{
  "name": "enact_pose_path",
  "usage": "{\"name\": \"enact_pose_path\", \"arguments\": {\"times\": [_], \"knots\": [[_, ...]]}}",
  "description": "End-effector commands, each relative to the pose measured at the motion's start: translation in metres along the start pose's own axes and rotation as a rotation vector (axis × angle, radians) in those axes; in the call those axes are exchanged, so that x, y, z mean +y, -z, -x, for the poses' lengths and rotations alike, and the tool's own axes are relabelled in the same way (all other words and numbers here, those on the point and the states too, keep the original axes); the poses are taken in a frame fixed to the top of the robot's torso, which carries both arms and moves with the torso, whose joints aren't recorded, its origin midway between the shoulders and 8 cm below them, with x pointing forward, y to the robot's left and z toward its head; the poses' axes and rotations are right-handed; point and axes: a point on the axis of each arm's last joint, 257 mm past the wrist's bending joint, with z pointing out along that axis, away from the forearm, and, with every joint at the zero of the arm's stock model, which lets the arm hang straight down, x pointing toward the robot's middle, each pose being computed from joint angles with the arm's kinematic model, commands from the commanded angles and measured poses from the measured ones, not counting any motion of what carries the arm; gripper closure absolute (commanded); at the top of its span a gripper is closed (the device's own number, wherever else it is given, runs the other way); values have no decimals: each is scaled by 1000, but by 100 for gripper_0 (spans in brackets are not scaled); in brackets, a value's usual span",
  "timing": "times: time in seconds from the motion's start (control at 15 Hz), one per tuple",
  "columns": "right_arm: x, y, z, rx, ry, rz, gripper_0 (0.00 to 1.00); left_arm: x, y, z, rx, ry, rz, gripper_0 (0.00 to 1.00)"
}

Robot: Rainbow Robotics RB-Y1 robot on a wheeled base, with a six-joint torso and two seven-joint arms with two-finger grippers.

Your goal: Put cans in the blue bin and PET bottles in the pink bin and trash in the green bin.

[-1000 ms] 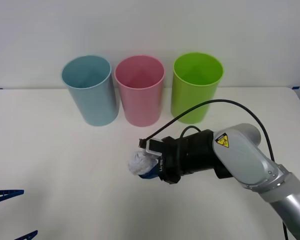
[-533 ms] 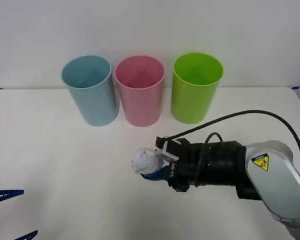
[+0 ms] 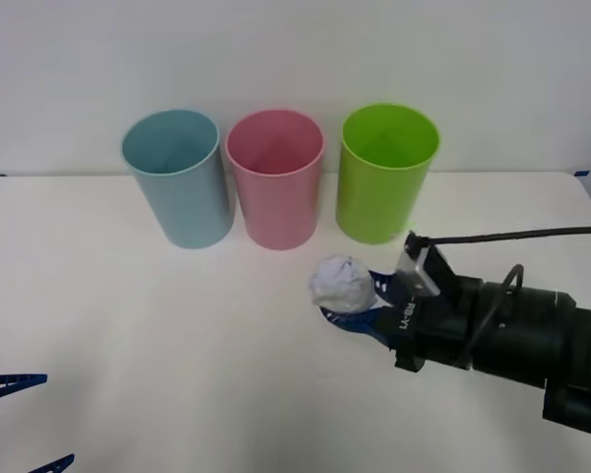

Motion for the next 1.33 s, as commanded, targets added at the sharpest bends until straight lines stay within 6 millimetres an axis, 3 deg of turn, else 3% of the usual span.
{"name": "enact_pose_path", "arguments": {"times": [0.07,0.4,0.87,1.0,1.33], "knots": [[-19,17,21,-57,2,-61,100,0,0,0,0,0,0,0],[-41,18,56,-125,-38,-124,100,0,0,0,0,0,0,0],[-117,9,104,-124,-80,-375,100,0,0,0,0,0,0,0],[-138,9,110,-114,-101,-434,100,0,0,0,0,0,0,0],[-184,9,98,-51,-115,-536,100,0,0,0,0,0,0,0]]}}
